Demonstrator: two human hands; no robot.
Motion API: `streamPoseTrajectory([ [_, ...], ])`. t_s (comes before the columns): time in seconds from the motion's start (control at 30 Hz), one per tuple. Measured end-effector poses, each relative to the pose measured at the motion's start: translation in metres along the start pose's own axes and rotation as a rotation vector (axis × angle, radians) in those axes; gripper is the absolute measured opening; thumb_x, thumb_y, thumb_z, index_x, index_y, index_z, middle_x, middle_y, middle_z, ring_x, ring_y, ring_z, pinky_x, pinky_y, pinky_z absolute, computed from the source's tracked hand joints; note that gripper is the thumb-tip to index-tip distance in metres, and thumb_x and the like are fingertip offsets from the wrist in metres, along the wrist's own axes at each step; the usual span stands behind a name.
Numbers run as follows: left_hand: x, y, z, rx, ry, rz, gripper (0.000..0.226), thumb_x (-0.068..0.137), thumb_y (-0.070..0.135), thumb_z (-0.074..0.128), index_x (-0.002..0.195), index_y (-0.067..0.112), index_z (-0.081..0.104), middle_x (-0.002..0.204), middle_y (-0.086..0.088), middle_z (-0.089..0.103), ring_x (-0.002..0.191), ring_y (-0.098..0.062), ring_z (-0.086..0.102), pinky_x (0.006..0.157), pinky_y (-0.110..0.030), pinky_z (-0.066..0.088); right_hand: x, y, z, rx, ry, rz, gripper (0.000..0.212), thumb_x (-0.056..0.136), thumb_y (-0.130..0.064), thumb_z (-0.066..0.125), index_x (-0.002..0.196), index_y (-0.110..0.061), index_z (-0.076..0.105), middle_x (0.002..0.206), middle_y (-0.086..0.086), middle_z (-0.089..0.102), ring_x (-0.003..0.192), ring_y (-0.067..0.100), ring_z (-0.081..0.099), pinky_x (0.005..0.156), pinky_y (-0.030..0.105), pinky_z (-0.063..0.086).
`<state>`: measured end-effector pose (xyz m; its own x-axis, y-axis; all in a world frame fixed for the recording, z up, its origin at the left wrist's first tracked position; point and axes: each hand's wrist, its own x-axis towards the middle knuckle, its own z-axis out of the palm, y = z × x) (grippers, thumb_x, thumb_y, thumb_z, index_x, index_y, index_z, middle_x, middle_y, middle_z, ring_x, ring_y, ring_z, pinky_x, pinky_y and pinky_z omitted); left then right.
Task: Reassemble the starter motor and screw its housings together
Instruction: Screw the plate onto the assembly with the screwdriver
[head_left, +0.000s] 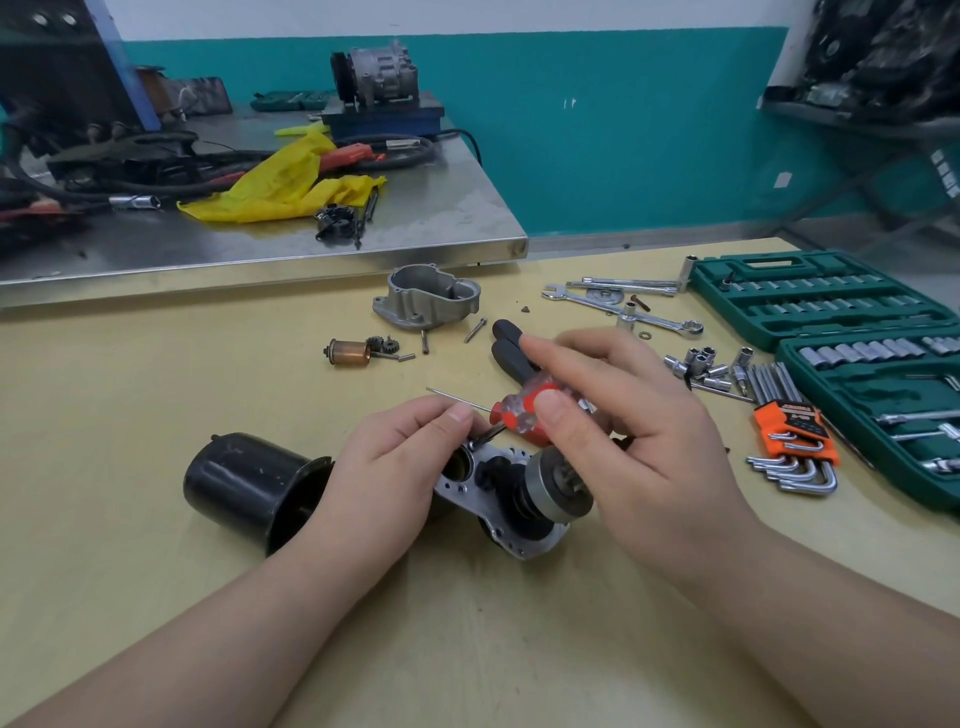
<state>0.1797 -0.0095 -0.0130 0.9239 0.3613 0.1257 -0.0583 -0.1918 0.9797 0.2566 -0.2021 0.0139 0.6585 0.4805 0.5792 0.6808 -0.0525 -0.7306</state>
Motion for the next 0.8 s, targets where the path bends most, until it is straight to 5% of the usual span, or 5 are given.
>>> streamPoseTrajectory([
  [0.23, 0.0004, 0.0015, 0.0009, -0.014, 0.0, -0.002, 0.03, 0.095, 0.039, 0.056, 0.081, 0.023, 0.078, 0.082, 0.004, 0.074, 0.081, -0.011, 0.068, 0.078, -0.034, 0.049, 0.002, 0.0001, 0.0003, -0.002, 0.035, -0.02, 0.03, 0.095, -0.03, 0.072, 0.124, -0.032, 0.074, 0.095, -0.016, 0.066, 0.093, 0.01, 0.065, 0.079, 0.01, 0.044],
  [0.37, -0.0006, 0.0009, 0.0002, 0.002, -0.009, 0.009, 0.031, 0.097, 0.039, 0.055, 0.082, 0.025, 0.079, 0.082, 0.003, 0.075, 0.081, -0.011, 0.07, 0.077, -0.033, 0.051, -0.0003, 0.0015, 0.0004, -0.027, 0.004, -0.071, 0.037, 0.102, -0.019, 0.062, 0.138, -0.017, 0.069, 0.122, -0.009, 0.065, 0.119, 0.009, 0.063, 0.095, 0.012, 0.045],
  [0.53, 0.0012, 0.0003, 0.0002, 0.005, 0.001, -0.003, 0.031, 0.096, 0.039, 0.056, 0.083, 0.024, 0.079, 0.083, 0.003, 0.074, 0.082, -0.012, 0.069, 0.079, -0.036, 0.051, 0.0027, 0.0013, 0.0004, 0.001, 0.039, -0.025, 0.033, 0.094, -0.027, 0.073, 0.127, -0.033, 0.072, 0.095, -0.008, 0.064, 0.091, 0.012, 0.062, 0.077, 0.013, 0.045],
  [0.7, 0.0, 0.0001, -0.0007, 0.014, -0.007, 0.005, 0.032, 0.098, 0.04, 0.055, 0.086, 0.021, 0.078, 0.086, -0.005, 0.075, 0.084, -0.019, 0.07, 0.081, -0.044, 0.054, -0.0001, 0.0008, -0.0006, -0.02, -0.012, -0.044, 0.039, 0.101, -0.019, 0.064, 0.14, -0.021, 0.067, 0.12, -0.014, 0.064, 0.107, 0.003, 0.065, 0.084, 0.009, 0.047],
  [0.8, 0.0, 0.0006, 0.0, 0.01, -0.005, 0.003, 0.032, 0.097, 0.04, 0.055, 0.084, 0.021, 0.078, 0.085, -0.004, 0.075, 0.084, -0.018, 0.07, 0.081, -0.041, 0.053, 0.0013, 0.0029, -0.0013, -0.046, -0.019, -0.019, 0.042, 0.097, -0.023, 0.068, 0.139, -0.03, 0.067, 0.106, -0.015, 0.067, 0.098, 0.014, 0.065, 0.077, 0.016, 0.049],
])
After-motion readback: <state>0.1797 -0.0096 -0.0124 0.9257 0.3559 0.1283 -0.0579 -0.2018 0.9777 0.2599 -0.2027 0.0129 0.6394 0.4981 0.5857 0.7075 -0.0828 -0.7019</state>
